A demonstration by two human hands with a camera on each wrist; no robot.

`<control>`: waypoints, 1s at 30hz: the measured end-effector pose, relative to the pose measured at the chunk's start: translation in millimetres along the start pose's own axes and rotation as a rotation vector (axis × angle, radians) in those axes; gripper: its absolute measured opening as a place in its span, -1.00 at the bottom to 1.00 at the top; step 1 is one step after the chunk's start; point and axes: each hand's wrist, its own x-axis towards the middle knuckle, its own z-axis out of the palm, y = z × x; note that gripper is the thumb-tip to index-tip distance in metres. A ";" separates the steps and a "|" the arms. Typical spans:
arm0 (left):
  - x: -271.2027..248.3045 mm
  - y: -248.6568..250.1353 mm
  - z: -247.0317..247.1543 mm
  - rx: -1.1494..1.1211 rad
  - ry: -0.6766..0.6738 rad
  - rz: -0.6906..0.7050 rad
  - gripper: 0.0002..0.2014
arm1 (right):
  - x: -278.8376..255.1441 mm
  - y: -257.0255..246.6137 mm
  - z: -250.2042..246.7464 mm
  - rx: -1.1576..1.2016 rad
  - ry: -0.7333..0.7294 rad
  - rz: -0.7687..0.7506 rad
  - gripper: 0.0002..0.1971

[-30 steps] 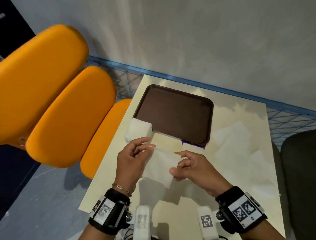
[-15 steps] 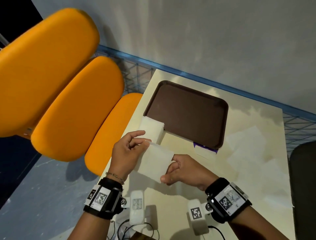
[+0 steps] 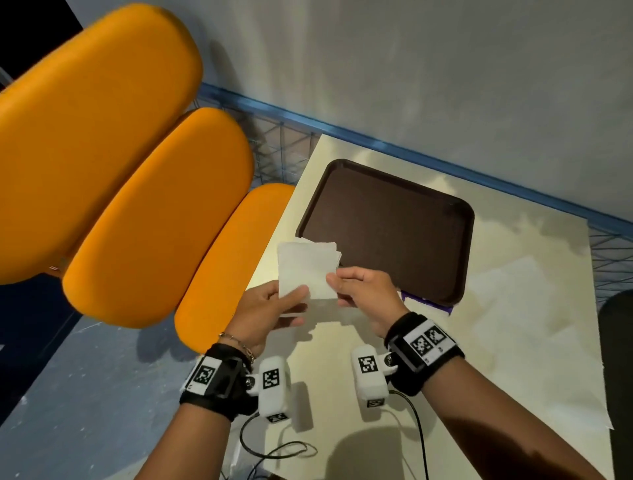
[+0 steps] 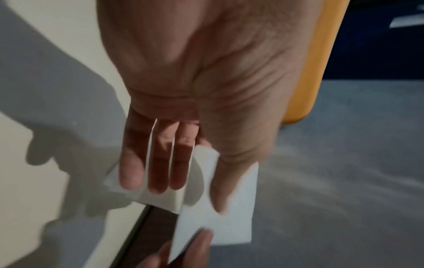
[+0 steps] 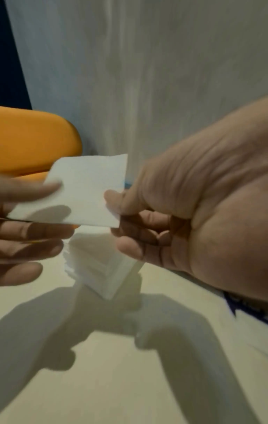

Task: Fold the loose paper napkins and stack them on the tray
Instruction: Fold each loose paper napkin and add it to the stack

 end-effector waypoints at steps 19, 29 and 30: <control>73.0 -22.9 4.5 0.507 0.412 0.227 -0.85 | 50.0 33.1 15.0 -0.160 0.206 0.158 -0.73; 74.1 -25.3 6.0 0.576 0.453 0.173 -0.62 | 49.9 30.6 11.1 -0.157 0.208 0.145 -0.77; 73.4 -23.6 5.4 0.606 0.472 0.162 -0.54 | 49.2 28.5 10.8 -0.158 0.209 0.136 -0.77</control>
